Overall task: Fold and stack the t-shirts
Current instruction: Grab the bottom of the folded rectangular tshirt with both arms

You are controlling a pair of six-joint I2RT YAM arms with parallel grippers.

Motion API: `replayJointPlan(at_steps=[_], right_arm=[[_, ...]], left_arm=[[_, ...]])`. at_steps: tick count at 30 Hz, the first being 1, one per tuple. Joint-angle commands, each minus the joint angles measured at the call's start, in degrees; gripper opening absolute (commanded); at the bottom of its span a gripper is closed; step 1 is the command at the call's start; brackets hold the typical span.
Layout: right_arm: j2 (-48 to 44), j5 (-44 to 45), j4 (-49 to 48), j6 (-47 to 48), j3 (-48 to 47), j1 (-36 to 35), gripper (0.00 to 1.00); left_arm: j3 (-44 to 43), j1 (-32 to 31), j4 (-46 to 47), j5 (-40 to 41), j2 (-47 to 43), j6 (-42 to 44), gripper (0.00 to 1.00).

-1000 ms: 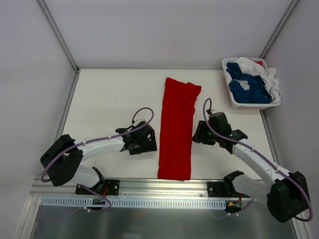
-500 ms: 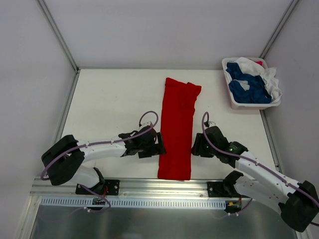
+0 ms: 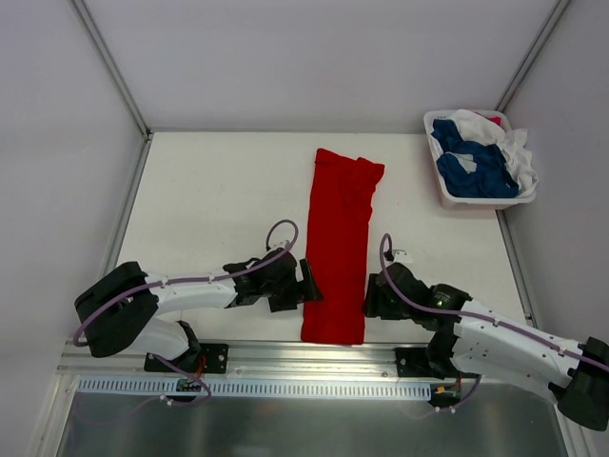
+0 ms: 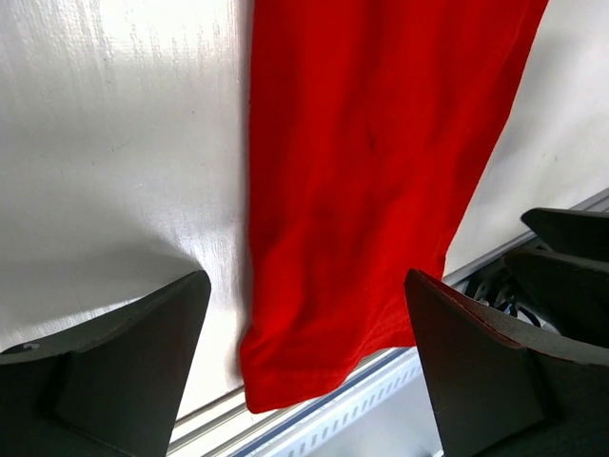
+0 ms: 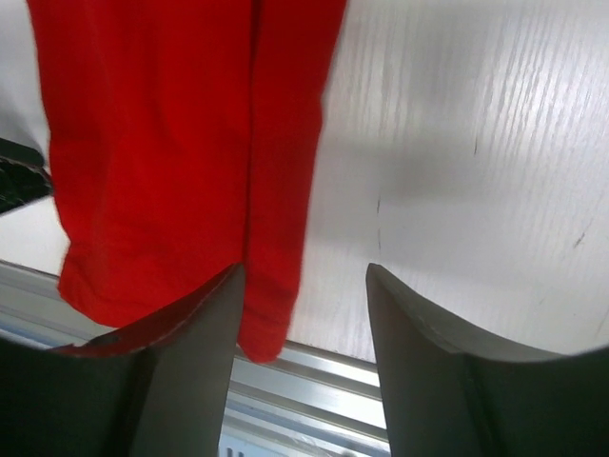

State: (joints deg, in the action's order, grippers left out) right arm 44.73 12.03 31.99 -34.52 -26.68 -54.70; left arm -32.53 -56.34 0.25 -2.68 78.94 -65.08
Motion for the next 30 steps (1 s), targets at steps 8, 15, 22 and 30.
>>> replayJointPlan(at_steps=[8,15,22,30], right_arm=[[1.84,13.26,9.92,-11.70,-1.09,-13.66,0.60],[2.03,18.29,4.33,-14.78,-0.40,-19.75,0.60],[-9.20,17.76,-4.65,-20.06,8.39,-20.19,0.60],[-35.30,21.36,-0.71,-27.08,18.05,-20.19,0.60]], left_arm=[[5.73,-3.87,-8.60,-0.40,3.85,-2.42,0.88],[6.60,-5.01,-5.35,-1.72,5.18,-3.30,0.88],[12.41,-4.92,-0.87,-2.25,2.37,-6.02,0.88],[15.04,-4.40,-0.52,-1.72,-0.45,-6.55,0.88]])
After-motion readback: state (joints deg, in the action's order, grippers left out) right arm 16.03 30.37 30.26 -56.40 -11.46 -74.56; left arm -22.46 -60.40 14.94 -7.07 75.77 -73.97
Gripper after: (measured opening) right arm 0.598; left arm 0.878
